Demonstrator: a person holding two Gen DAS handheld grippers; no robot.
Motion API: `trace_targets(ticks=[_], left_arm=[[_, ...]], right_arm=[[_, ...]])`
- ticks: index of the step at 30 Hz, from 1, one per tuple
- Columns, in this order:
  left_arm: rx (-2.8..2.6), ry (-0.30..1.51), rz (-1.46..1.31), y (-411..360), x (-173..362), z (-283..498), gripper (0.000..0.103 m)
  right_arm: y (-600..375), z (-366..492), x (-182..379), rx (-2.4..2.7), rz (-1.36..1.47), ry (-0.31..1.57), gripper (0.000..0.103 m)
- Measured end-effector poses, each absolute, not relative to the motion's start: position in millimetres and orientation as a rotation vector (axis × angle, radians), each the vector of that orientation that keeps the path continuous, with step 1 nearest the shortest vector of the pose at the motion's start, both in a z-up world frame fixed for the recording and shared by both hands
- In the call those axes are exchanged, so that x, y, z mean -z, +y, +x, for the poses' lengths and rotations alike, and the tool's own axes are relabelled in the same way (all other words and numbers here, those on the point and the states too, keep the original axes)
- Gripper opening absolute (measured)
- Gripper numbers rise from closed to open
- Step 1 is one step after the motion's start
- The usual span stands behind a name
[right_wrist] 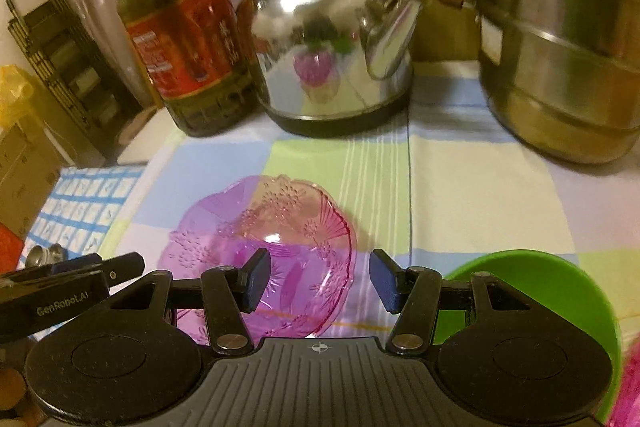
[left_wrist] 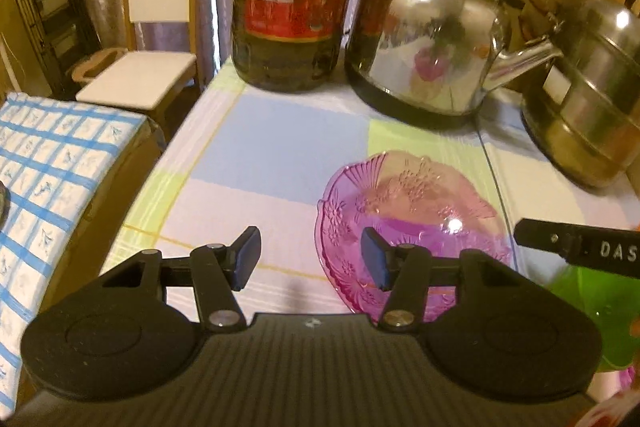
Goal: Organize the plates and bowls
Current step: 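Move both grippers to the small pink plate beside the kettle, then close both grippers on the rim of the small pink plate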
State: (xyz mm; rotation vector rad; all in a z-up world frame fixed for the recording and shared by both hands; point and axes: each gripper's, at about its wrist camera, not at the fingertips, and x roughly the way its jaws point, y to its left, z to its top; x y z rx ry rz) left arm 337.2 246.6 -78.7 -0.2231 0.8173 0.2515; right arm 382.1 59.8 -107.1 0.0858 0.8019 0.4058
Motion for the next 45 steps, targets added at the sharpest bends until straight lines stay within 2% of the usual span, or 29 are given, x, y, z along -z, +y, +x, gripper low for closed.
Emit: trace_targets(ticks=[2,10,18,24,30,36,38,40,45], left_arm=[[-0.234,0.826,-0.238,249,82,341,0.047],[-0.2,0.865,-0.305,257,91,351,0.046],[-0.195,0.898,-0.339,264,106,352,0.035],[-0.178,0.887,-0.34,263,107,354,0.03],[-0.165,0.898,-0.339,264,111,357,0.021],[-0.154,0.904,-0.33,264,114,359,0.012],[-0.149,0.908,-0.332,264,116,360,0.01],[-0.149,0.908,-0.324,263,116,360,0.01],[-0.161,0.909,-0.3,261,114,359,0.01]], right_arm=[[63,391,111,-0.406,0.083,0.818,0.055],[71,408,127,-0.372,0.002,0.872,0.048],[73,412,133,-0.382,-0.019,0.896,0.043],[85,411,136,-0.364,-0.11,0.884,0.042],[99,405,144,-0.364,-0.225,0.878,0.038],[100,405,147,-0.367,-0.225,0.888,0.028],[99,405,148,-0.365,-0.225,0.887,0.02],[98,407,149,-0.359,-0.224,0.884,0.016],[95,408,148,-0.373,-0.209,0.881,0.013]])
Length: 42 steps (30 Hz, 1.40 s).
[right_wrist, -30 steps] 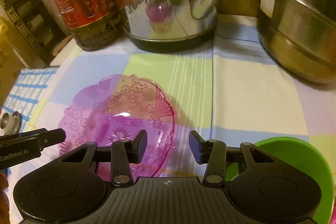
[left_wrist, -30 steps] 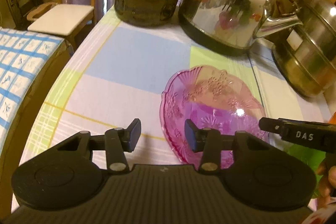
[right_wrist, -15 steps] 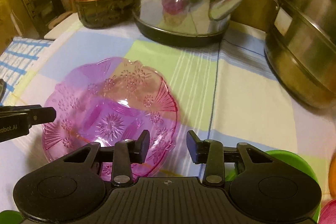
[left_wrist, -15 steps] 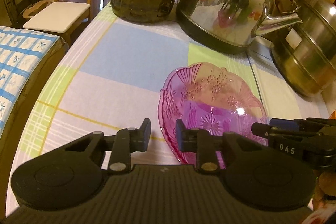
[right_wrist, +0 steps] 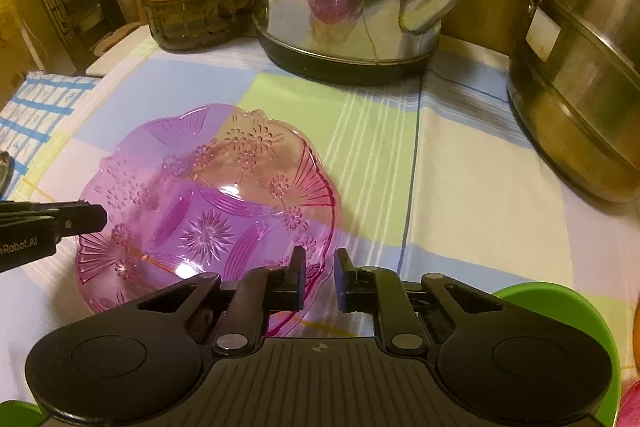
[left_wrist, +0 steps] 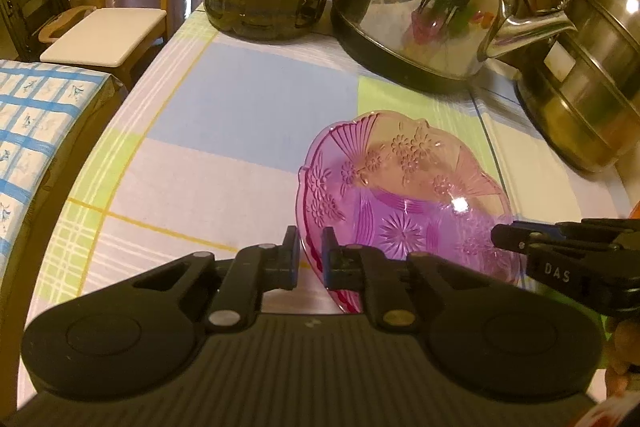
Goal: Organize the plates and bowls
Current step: 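Close both grippers on the rim of the small pink plate, then carry the small pink plate with both grippers toward the plate stack by the orange bowl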
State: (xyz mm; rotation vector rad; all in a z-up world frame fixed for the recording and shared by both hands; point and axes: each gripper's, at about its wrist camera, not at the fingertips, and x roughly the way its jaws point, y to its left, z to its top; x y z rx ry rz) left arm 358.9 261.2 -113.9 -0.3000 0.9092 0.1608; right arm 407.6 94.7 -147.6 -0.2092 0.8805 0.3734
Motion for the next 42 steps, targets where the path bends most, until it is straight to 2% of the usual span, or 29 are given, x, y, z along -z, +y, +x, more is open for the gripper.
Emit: trace_targets(ticks=[19,42], left_arm=[[-0.126,0.83,-0.265,240,59,338,0.009],[0.023,0.785,-0.158,101,-8,203,0.01]], right_arm=[[61,378,98,-0.381,-0.081,0.795,0.01],[-62,193,41,-0.232,0.022,0.732,0.01]])
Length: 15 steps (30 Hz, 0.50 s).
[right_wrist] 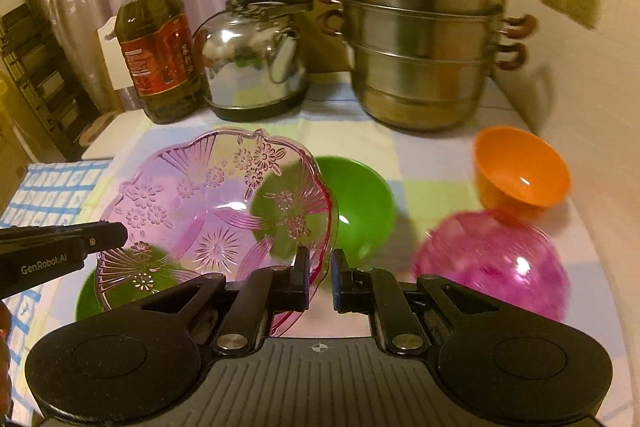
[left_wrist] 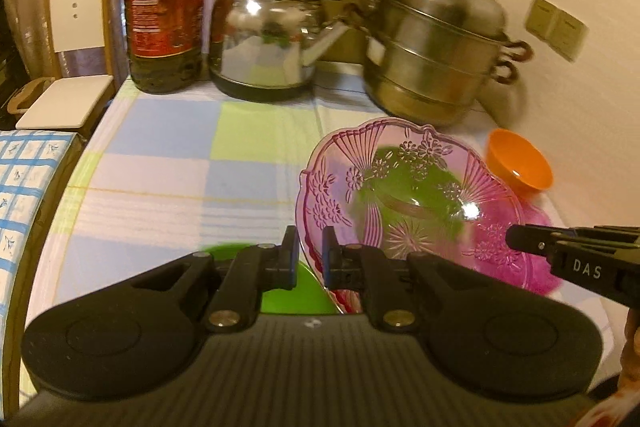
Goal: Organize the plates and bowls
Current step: 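Carry the small pink plate with both grippers toward the plate stack by the orange bowl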
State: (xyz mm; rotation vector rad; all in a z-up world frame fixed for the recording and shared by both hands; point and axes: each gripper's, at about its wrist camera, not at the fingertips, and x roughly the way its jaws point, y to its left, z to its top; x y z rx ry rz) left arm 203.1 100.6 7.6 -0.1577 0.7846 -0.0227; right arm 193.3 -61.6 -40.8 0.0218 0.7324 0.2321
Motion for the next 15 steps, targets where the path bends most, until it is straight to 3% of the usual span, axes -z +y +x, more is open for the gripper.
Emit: trace_targets(ticks=[15], left_arm=[[0.147,0.815,-0.099,10,-8,141,0.01]], right_arm=[[-146,91,43,-0.114,0.08,0.741,0.01]])
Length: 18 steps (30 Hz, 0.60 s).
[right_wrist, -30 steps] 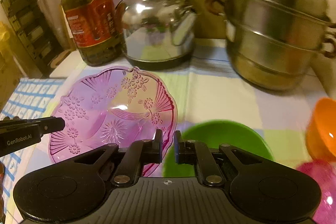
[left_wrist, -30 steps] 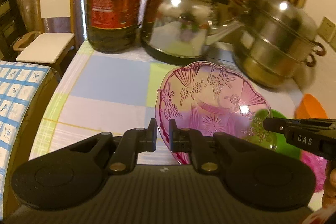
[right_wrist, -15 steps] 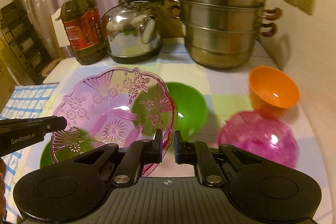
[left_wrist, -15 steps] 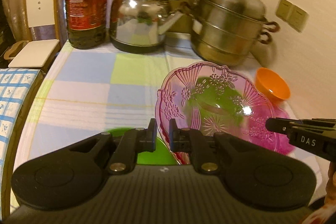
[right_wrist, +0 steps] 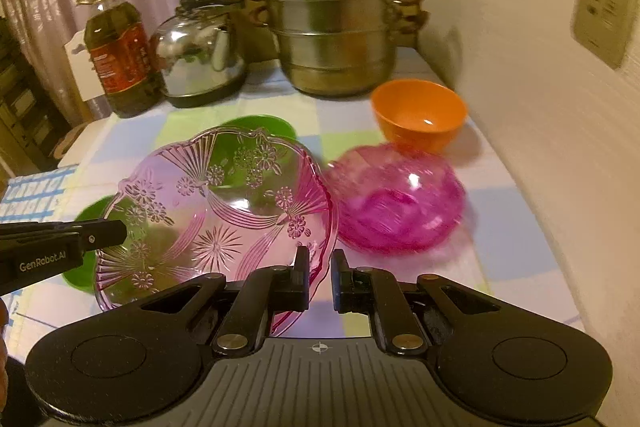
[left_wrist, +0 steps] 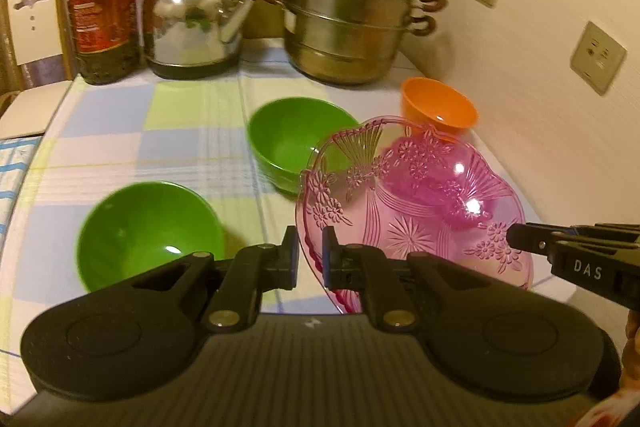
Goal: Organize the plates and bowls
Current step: 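Carry the small pink plate with both grippers toward the plate stack by the orange bowl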
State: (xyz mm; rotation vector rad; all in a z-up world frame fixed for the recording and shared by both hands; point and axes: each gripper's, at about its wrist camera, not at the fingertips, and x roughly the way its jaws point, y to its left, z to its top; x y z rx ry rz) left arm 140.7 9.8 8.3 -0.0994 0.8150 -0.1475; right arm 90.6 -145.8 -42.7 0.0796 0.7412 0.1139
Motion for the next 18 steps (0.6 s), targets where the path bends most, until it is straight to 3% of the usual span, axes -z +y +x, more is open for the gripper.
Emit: trace_targets(ticks=[18], left_arm=[[0.216,0.834,-0.053,-45,-10,126,0.01]], right_arm=[[-196,54,45,-0.038,0.139,0.741,0.01]])
